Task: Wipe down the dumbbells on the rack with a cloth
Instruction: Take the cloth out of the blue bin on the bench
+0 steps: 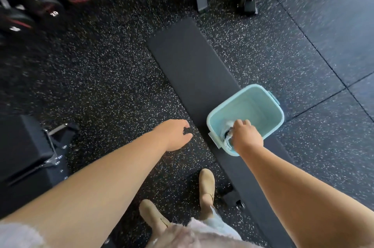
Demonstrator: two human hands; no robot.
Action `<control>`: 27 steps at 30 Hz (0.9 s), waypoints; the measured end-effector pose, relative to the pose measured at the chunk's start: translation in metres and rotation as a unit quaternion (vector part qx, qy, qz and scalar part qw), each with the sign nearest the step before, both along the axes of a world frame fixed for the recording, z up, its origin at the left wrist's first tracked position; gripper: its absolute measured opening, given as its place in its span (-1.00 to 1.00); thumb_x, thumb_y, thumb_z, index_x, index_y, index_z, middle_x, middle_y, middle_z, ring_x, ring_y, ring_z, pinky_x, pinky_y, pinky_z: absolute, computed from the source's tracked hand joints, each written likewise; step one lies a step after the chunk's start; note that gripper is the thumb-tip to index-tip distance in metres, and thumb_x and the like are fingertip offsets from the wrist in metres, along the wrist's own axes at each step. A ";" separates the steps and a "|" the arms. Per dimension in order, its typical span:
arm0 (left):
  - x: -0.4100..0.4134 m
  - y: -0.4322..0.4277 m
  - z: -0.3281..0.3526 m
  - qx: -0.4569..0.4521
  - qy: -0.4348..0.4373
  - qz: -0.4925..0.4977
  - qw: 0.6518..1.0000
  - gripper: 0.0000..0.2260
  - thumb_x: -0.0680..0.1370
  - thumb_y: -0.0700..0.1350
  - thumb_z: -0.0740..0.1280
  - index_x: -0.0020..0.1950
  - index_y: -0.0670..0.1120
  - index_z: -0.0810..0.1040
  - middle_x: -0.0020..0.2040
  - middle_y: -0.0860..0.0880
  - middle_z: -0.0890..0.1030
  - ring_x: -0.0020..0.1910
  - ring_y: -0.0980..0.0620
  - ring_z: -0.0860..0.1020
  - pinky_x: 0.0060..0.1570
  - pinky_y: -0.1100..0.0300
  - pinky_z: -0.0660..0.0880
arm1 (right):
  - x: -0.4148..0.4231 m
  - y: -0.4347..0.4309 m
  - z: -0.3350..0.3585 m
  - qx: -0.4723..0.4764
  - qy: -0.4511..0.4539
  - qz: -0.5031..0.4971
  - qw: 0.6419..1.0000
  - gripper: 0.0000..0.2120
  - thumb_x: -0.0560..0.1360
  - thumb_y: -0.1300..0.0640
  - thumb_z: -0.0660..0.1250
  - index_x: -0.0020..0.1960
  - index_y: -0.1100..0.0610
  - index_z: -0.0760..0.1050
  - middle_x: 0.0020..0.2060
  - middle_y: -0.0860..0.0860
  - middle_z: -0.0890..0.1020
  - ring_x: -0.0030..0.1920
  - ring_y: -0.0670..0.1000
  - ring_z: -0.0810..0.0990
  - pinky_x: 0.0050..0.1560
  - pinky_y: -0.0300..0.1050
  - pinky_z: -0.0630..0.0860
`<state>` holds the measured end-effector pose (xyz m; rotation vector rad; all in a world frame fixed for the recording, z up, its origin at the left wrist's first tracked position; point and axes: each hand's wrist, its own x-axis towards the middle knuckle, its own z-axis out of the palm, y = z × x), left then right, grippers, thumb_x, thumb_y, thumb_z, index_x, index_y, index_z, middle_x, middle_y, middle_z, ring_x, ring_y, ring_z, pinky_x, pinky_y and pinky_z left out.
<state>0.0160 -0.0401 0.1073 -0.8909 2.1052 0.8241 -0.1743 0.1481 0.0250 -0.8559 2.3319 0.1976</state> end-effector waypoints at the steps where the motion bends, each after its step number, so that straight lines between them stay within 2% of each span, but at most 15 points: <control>1: 0.001 -0.002 0.012 -0.007 0.004 -0.001 1.000 -0.53 0.68 0.20 0.24 0.57 0.11 0.39 0.41 0.07 0.57 0.32 -0.03 0.56 0.28 0.00 0.51 | 0.001 -0.002 0.011 -0.011 0.004 0.000 1.000 -0.70 0.45 0.23 0.34 0.16 0.10 0.40 0.02 0.07 0.43 0.06 0.19 0.54 -0.19 -0.01 0.43; 5: 0.008 -0.004 0.048 -0.028 0.021 0.006 0.999 -0.52 0.67 0.22 0.23 0.56 0.11 0.40 0.41 0.06 0.57 0.32 -0.04 0.55 0.31 -0.04 0.51 | 0.010 -0.005 0.048 -0.077 0.020 -0.002 0.997 -0.78 0.50 0.24 0.27 0.12 0.10 0.38 0.02 0.06 0.47 0.05 0.17 0.52 -0.20 0.00 0.46; 8: 0.019 -0.001 0.070 -0.031 0.027 0.019 0.999 -0.53 0.68 0.20 0.23 0.56 0.10 0.40 0.42 0.05 0.56 0.33 -0.04 0.55 0.31 -0.02 0.50 | 0.024 -0.007 0.071 -0.124 0.025 0.008 0.992 -0.83 0.55 0.23 0.20 0.12 0.07 0.36 0.03 0.03 0.53 0.07 0.14 0.49 -0.13 0.02 0.49; 13: 0.043 0.010 0.100 -0.035 0.024 0.026 0.999 -0.54 0.68 0.20 0.22 0.56 0.11 0.40 0.43 0.06 0.55 0.33 -0.01 0.54 0.32 0.00 0.50 | 0.050 -0.012 0.112 -0.181 -0.005 0.089 0.979 -0.95 0.67 0.14 0.14 0.08 0.00 0.30 -0.01 -0.05 0.55 0.04 0.09 0.51 -0.10 0.05 0.54; 17: 0.063 0.018 0.122 -0.042 0.035 0.065 0.996 -0.55 0.67 0.21 0.24 0.55 0.14 0.41 0.44 0.08 0.55 0.32 -0.01 0.55 0.31 0.04 0.51 | 0.068 -0.023 0.138 -0.214 -0.031 0.156 0.964 -0.83 0.68 0.13 0.14 -0.05 -0.05 0.21 -0.14 -0.12 0.47 -0.09 0.05 0.47 -0.12 0.11 0.55; 21: 0.085 0.022 0.141 -0.057 0.067 0.137 0.987 -0.56 0.67 0.21 0.26 0.54 0.15 0.42 0.43 0.08 0.55 0.29 -0.01 0.56 0.27 0.08 0.51 | 0.083 -0.048 0.161 -0.236 -0.050 0.203 0.949 -0.89 0.70 0.06 0.10 -0.01 -0.07 0.27 -0.08 -0.14 0.47 -0.05 -0.01 0.43 -0.13 0.03 0.51; 25: 0.124 0.023 0.143 -0.068 0.069 0.206 0.974 -0.56 0.65 0.22 0.27 0.51 0.16 0.45 0.41 0.09 0.58 0.28 0.00 0.58 0.28 0.06 0.52 | 0.106 -0.078 0.173 -0.240 -0.068 0.269 0.930 -0.89 0.70 0.03 0.09 0.08 -0.01 0.37 -0.01 -0.10 0.52 0.06 0.03 0.52 -0.08 -0.06 0.42; 27: 0.148 0.022 0.142 -0.071 0.058 0.236 0.967 -0.57 0.65 0.23 0.27 0.50 0.17 0.45 0.40 0.10 0.58 0.27 0.00 0.57 0.30 0.04 0.52 | 0.122 -0.093 0.177 -0.237 -0.071 0.295 0.923 -0.89 0.68 0.03 0.11 0.10 -0.02 0.40 0.00 -0.10 0.52 0.05 0.04 0.55 -0.05 -0.05 0.47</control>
